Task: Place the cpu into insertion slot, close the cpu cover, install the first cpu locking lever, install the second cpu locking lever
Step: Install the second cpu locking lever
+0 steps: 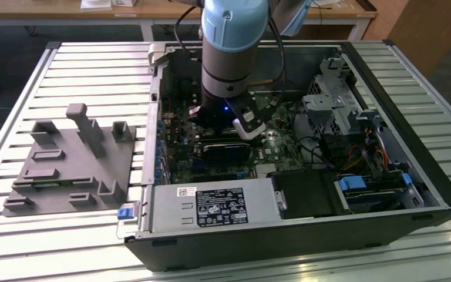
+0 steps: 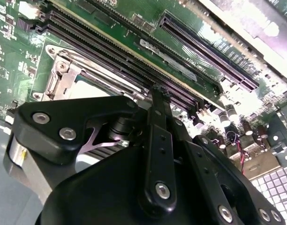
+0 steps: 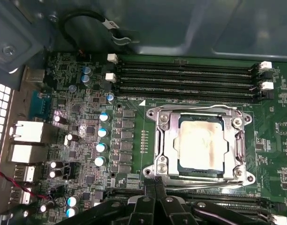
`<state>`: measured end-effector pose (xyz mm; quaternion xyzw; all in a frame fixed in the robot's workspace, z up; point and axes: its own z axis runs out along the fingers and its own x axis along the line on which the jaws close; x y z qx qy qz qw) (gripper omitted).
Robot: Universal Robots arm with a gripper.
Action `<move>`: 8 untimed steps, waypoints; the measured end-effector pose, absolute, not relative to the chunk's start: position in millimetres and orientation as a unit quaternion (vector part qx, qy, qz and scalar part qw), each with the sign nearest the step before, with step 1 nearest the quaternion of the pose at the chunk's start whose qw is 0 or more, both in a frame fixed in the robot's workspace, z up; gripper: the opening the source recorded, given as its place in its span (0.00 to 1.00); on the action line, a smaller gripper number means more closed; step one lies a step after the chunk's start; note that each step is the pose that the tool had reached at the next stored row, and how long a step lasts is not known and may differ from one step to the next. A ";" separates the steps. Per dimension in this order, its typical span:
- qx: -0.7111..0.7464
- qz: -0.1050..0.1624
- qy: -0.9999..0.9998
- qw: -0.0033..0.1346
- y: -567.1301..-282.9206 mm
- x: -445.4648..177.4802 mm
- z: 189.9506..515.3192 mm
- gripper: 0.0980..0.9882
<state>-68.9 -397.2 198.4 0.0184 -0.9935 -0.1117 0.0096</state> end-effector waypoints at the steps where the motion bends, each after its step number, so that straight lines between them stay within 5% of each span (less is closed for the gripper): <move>1: 0.018 -0.113 -0.993 0.009 -397.2 -69.4 198.2 0.01; 8: 0.019 -0.125 -0.992 0.008 -397.2 -69.9 195.1 0.01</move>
